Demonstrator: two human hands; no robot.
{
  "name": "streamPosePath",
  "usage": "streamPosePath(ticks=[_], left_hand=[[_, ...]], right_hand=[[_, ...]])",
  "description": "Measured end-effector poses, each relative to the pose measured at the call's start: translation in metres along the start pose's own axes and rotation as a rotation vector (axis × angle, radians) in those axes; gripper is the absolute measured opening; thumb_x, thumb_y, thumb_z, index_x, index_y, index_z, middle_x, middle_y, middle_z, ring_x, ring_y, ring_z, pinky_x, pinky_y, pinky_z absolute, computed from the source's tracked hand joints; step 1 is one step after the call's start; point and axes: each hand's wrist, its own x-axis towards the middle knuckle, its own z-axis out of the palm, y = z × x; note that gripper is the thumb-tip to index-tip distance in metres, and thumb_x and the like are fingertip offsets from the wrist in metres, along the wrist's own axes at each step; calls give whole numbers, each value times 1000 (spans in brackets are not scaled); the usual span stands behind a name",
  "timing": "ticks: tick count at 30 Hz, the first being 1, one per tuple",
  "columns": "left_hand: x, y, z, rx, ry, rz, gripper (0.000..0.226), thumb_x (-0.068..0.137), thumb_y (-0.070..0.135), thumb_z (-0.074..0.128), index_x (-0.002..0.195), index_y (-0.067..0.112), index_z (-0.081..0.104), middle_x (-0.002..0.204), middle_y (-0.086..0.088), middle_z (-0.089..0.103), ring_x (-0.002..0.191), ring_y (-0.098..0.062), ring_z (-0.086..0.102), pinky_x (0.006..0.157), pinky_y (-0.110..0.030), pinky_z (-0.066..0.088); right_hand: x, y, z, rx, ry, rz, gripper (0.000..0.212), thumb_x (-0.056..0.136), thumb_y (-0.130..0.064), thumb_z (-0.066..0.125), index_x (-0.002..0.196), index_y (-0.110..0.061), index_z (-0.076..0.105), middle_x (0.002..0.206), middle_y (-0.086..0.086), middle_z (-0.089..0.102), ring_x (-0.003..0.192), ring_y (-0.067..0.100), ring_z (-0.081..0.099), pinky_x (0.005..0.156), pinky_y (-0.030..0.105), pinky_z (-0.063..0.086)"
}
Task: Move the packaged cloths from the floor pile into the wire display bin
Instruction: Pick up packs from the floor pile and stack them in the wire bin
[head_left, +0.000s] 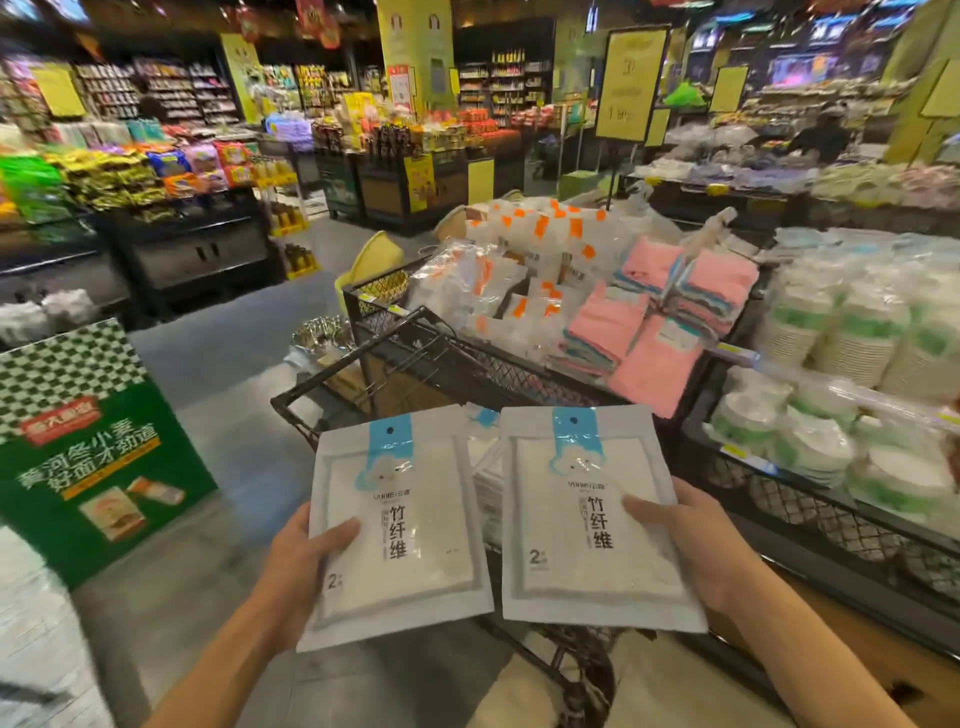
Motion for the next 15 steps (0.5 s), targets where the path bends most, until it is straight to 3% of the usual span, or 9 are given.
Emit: streamPosePath(ticks=[4, 8, 15], left_hand=[[55, 19, 3, 23, 36, 7, 34, 94, 3, 64, 124, 14, 55, 109, -21, 75, 96, -45, 73, 76, -55, 62], [113, 36, 8, 36, 34, -4, 35, 94, 0, 62, 124, 17, 57, 110, -20, 75, 97, -44, 73, 76, -56, 63], [217, 52, 28, 113, -99, -53, 41, 93, 0, 58, 131, 14, 55, 114, -21, 74, 99, -44, 73, 80, -56, 61]], right_hand=[[66, -7, 17, 12, -9, 37, 35, 94, 1, 68, 128, -7, 61, 109, 20, 77, 96, 43, 75, 82, 57, 60], [121, -19, 28, 33, -19, 52, 35, 93, 2, 67, 127, -6, 61, 112, 21, 76, 100, 44, 74, 92, 64, 56], [191, -23, 38, 42, 99, 80, 31, 94, 1, 67, 124, -7, 62, 107, 18, 78, 95, 40, 76, 85, 59, 59]])
